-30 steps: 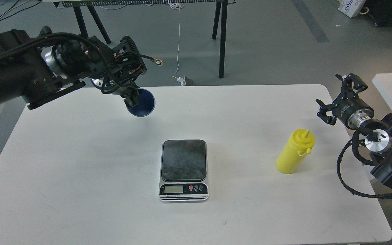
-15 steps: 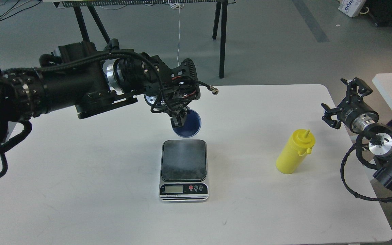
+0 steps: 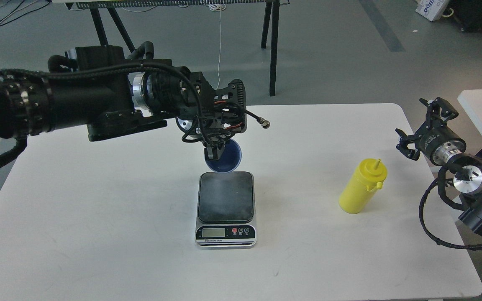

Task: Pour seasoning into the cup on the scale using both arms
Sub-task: 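Lift the blue cup with the left gripper and carry it over the scale, then lower the blue cup onto the scale platform with the left gripper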

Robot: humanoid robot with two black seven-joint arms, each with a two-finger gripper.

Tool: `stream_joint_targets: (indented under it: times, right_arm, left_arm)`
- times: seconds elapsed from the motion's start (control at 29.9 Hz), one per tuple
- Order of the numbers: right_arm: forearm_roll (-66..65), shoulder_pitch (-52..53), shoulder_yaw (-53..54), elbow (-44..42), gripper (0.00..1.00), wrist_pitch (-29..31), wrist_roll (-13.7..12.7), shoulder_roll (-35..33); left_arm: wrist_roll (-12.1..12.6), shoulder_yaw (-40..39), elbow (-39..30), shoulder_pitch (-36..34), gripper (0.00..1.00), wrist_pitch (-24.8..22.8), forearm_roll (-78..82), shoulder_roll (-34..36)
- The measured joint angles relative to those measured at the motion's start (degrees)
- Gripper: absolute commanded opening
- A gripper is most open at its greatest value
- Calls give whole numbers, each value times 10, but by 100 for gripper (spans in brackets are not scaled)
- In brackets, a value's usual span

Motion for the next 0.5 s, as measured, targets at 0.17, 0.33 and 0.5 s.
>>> stream_joint_targets:
  times: [0.17,0.33,0.5]
  right_arm:
    - [0,-1,0,-2,100,0,0,0]
    - [0,-3,0,-13,100,0,0,1]
    - [0,-4,1,-14,100,0,0,1]
  left_arm:
    - [0,0,-31,-1,2,0,-24,3]
    - [0,-1,-57,-9,3,0,-37,14]
    - [0,2,-60,-11,3,0,-38,16]
